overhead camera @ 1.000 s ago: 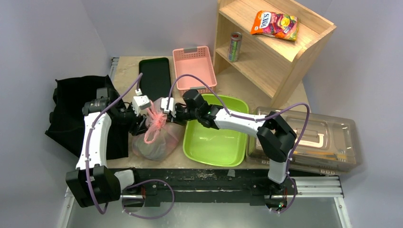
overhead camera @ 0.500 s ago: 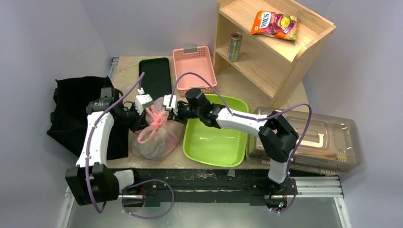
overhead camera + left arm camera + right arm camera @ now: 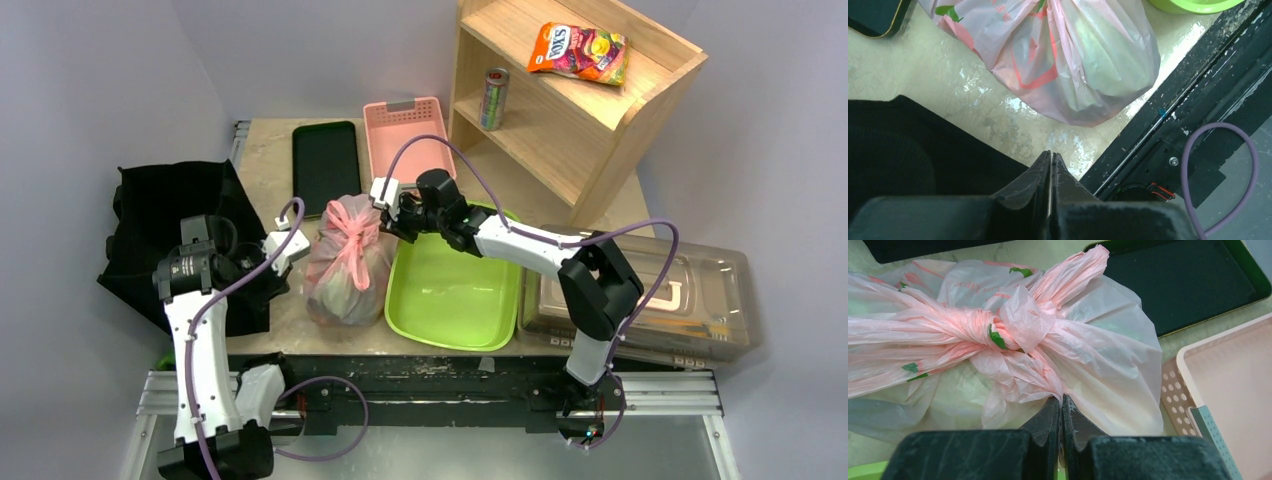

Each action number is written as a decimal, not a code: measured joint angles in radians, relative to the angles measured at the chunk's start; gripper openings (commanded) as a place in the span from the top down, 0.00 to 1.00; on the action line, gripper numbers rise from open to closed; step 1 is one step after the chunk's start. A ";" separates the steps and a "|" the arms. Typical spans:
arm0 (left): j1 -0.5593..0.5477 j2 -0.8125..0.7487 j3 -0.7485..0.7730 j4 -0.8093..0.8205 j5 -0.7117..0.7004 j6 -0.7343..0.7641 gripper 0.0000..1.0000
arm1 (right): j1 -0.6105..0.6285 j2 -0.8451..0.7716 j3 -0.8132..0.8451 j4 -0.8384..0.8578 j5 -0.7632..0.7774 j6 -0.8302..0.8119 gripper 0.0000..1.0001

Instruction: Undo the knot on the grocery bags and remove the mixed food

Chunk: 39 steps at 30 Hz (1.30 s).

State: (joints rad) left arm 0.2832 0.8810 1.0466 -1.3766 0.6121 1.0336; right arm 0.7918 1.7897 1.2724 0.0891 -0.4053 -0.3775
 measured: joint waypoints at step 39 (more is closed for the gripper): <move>-0.216 0.100 -0.055 0.316 -0.016 -0.459 1.00 | 0.026 0.005 0.039 -0.063 -0.008 0.034 1.00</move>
State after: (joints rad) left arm 0.0669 0.9813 0.9916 -1.0607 0.5964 0.5743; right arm 0.8177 1.7947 1.3113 0.0261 -0.4129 -0.3439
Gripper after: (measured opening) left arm 0.009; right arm 0.005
